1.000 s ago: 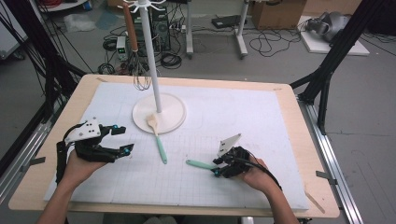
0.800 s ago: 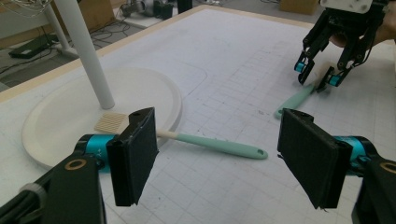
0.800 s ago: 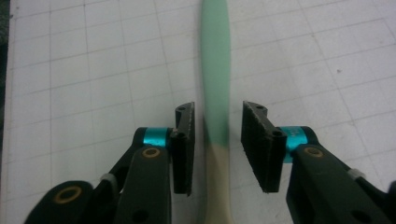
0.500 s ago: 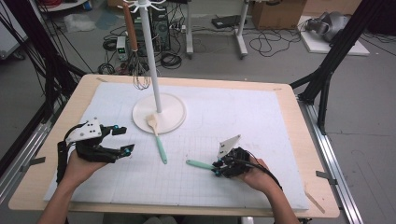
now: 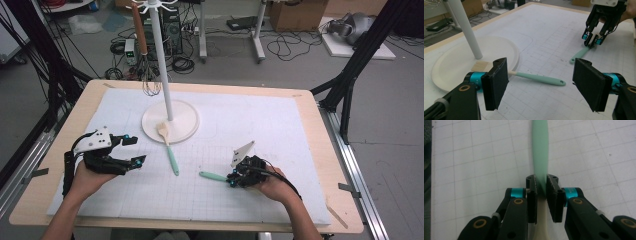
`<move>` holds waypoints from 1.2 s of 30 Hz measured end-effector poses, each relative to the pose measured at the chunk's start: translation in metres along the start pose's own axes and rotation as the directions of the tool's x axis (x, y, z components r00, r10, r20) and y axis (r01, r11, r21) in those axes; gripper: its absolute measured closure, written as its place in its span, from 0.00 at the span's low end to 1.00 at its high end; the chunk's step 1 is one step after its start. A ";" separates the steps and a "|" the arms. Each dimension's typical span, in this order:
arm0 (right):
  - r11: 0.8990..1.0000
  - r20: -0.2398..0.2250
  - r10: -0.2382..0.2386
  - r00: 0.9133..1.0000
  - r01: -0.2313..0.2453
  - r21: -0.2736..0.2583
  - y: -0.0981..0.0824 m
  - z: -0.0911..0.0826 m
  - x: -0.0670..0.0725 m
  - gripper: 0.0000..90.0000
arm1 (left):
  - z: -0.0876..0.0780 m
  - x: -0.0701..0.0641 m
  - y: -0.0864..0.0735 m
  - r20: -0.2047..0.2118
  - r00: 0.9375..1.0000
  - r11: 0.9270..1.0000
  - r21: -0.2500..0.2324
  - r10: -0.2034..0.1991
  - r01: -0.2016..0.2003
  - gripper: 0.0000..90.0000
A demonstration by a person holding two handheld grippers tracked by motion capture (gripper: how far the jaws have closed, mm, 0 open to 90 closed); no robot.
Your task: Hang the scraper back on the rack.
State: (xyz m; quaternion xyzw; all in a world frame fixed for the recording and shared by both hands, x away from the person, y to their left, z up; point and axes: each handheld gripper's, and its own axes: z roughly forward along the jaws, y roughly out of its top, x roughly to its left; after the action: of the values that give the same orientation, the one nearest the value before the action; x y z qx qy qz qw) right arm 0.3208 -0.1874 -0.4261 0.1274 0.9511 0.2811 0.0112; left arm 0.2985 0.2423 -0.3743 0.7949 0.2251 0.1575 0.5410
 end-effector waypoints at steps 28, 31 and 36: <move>0.997 -0.007 0.007 1.000 -0.008 -0.075 0.000 -0.018 0.001 0.89 | -0.002 0.001 -0.001 0.007 1.000 1.000 -0.002 0.000 0.000 0.32; 0.996 -0.006 0.009 1.000 -0.010 -0.094 0.001 -0.021 0.001 0.89 | -0.001 0.000 0.000 0.011 1.000 1.000 0.000 0.000 0.000 0.32; 0.993 -0.009 0.002 1.000 -0.003 -0.120 0.007 -0.028 0.001 0.89 | 0.000 0.000 0.000 0.018 1.000 1.000 0.002 0.001 -0.001 0.32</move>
State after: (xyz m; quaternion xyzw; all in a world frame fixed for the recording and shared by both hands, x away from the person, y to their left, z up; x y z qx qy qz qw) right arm 0.3185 -0.1964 -0.3994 0.1265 0.9324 0.3383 0.0141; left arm 0.2983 0.2427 -0.3744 0.7969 0.2197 0.1504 0.5423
